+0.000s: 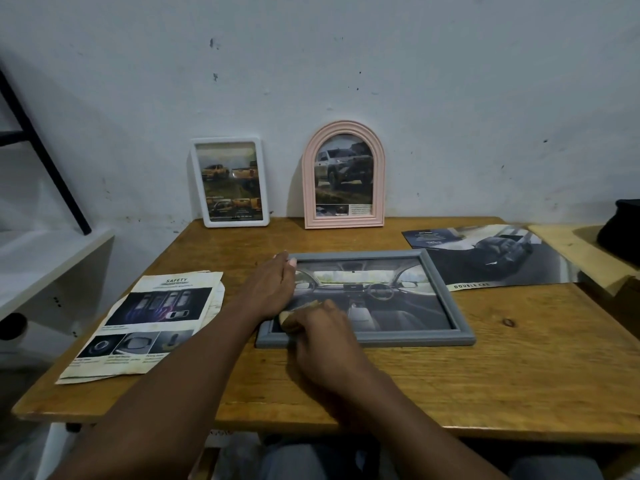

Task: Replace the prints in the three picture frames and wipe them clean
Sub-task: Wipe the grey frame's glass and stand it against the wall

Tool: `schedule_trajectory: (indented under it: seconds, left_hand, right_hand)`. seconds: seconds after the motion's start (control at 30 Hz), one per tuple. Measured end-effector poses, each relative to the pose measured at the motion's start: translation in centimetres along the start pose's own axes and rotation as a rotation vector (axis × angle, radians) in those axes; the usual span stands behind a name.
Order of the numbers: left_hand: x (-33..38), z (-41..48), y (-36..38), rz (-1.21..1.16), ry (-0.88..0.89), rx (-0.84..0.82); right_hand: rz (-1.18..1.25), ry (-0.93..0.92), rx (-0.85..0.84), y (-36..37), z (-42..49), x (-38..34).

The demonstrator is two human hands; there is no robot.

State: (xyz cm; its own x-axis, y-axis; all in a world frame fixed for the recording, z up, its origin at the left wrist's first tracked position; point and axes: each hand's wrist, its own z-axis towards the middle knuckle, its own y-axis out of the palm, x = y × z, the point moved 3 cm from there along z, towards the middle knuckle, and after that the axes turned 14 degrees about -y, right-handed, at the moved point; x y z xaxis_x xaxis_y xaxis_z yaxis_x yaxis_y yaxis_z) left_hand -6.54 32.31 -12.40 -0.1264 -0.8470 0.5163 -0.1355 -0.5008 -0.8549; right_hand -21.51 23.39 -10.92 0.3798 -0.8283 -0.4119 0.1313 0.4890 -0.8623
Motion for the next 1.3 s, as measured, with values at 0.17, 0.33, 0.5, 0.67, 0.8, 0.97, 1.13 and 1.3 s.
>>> schedule_trajectory:
  seconds: [0.17, 0.33, 0.5, 0.67, 0.8, 0.97, 1.13, 1.3]
  left_hand:
    - [0.1, -0.3, 0.0, 0.057, 0.025, 0.019]
    - [0.3, -0.7, -0.3, 0.107, 0.043, 0.024]
    - [1.0, -0.9, -0.6, 0.171, 0.065, 0.035]
    - [3.1, 0.7, -1.8, 0.204, 0.041, 0.027]
    - [8.0, 0.1, 0.0, 0.224, 0.186, 0.148]
    - [14.1, -3.2, 6.9, 0.075, 0.393, -0.109]
    - [13.2, -2.8, 10.0, 0.086, 0.332, -0.154]
    - [13.4, -3.2, 9.5, 0.053, 0.331, -0.15]
  right_hand:
    - [0.065, -0.089, -0.166, -2.9, -1.7, 3.8]
    - [-0.045, -0.01, -0.186, -7.7, -6.2, 8.4]
    - [-0.153, 0.071, -0.038, -11.4, -9.5, 11.5]
    - [-0.044, 0.3, 0.386, -17.8, -8.2, 16.3]
    - [-0.11, 0.384, 0.302, -17.4, -3.3, 19.9]
    - [-0.17, 0.322, 0.045, -12.8, 0.1, 21.0]
    - [-0.17, 0.284, 0.073, -11.1, -1.5, 21.4]
    - [-0.157, 0.339, 0.052, -11.2, -4.2, 17.1]
